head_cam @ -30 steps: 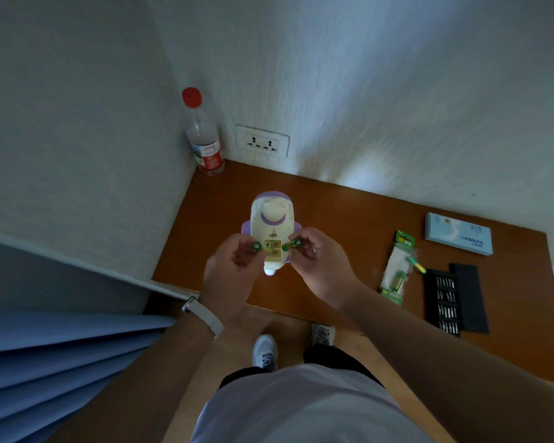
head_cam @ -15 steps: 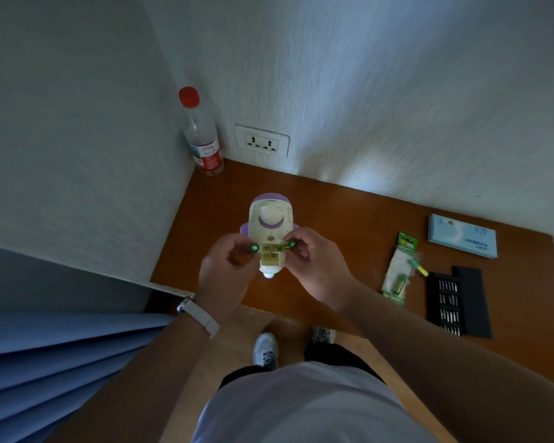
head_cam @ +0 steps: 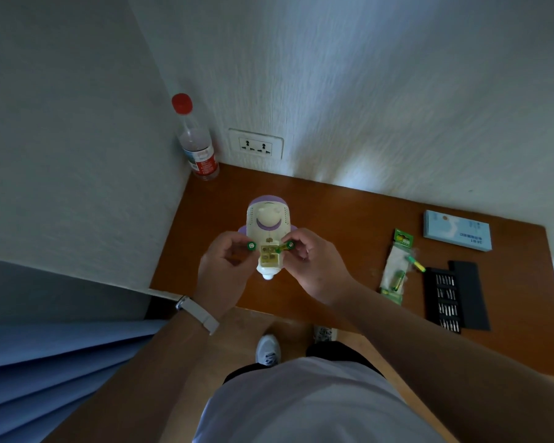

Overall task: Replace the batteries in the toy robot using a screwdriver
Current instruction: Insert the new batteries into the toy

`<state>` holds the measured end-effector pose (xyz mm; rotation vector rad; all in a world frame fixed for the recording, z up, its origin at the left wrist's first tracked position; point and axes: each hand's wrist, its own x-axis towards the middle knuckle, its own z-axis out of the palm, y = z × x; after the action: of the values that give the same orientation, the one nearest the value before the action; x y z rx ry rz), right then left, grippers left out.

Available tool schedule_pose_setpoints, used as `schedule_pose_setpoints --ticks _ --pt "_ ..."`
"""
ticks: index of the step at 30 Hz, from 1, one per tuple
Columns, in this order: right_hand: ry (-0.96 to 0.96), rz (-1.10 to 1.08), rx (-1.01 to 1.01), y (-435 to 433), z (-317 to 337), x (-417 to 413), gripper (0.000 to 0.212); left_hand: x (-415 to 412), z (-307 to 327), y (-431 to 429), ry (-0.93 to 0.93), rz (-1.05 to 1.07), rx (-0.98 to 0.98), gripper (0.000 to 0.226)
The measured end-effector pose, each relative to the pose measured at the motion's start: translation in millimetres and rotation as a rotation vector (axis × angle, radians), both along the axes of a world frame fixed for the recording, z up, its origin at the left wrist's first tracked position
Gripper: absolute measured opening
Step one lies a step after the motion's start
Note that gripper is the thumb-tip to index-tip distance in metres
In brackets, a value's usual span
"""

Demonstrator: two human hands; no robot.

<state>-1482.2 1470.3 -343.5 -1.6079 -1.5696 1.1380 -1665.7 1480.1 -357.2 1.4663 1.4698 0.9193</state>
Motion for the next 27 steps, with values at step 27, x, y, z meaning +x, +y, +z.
schedule_pose_setpoints --ticks 27 --pt "-0.101 -0.032 -0.011 -8 2 -4 0.025 -20 -2 -5 0.132 -0.095 0.084 0.023"
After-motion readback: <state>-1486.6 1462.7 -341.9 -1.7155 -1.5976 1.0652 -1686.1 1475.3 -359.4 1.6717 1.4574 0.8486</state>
